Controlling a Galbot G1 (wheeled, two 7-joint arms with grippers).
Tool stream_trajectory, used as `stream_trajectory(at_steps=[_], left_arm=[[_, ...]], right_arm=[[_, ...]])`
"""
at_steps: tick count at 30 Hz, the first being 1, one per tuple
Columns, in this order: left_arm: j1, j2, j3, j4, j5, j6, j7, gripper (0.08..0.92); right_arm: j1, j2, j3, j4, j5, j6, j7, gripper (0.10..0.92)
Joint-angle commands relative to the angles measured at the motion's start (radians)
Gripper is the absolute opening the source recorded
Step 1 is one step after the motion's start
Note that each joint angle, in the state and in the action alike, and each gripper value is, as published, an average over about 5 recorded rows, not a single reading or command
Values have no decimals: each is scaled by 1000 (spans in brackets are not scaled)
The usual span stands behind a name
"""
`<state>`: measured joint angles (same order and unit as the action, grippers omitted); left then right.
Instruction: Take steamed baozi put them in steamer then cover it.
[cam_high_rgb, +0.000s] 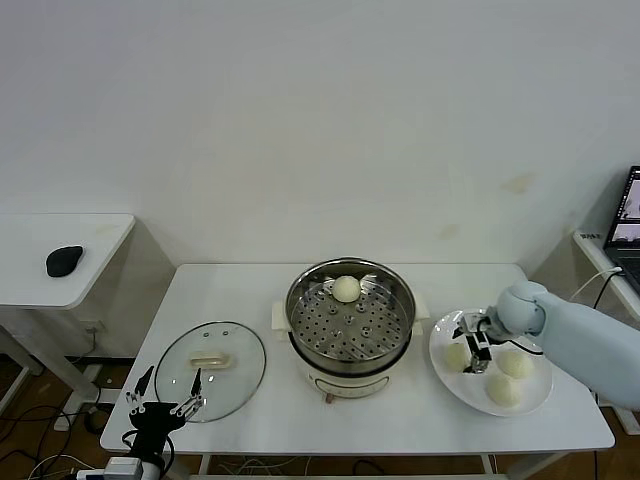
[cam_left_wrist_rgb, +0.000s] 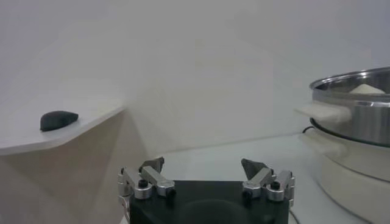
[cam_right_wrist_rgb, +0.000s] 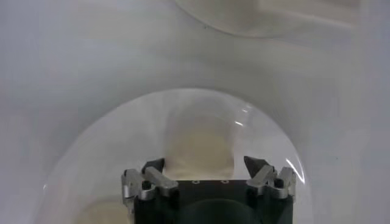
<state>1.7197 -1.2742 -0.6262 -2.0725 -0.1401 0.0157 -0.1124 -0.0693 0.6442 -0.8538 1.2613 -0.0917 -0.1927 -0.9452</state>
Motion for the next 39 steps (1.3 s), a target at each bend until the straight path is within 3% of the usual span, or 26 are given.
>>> stream_trajectory(at_steps=[1,8,15,21,30,39], left_arm=[[-2,0,1,1,1,1,-1,823],[-1,6,0,-4,0,2,0,823],[-6,11,10,-4,-5,3,1,823],[-15,18,25,-13,-6,3,2,823],[-14,24,31,-36,-16,5,3,823],[-26,-1,28,-23,-14,5,1,823]], right_arm=[[-7,30,9,-33,-18,-4,-18,695],[52,-22,4,26,19,-11,-51,568],[319,-159,-129,142,172,-48,-112,553],[642,-181,-339,254,331,-120,-116,559],[1039,47,-555,356,571,-218,-79,561],[879,327,-505,282,703,-328,22,568]])
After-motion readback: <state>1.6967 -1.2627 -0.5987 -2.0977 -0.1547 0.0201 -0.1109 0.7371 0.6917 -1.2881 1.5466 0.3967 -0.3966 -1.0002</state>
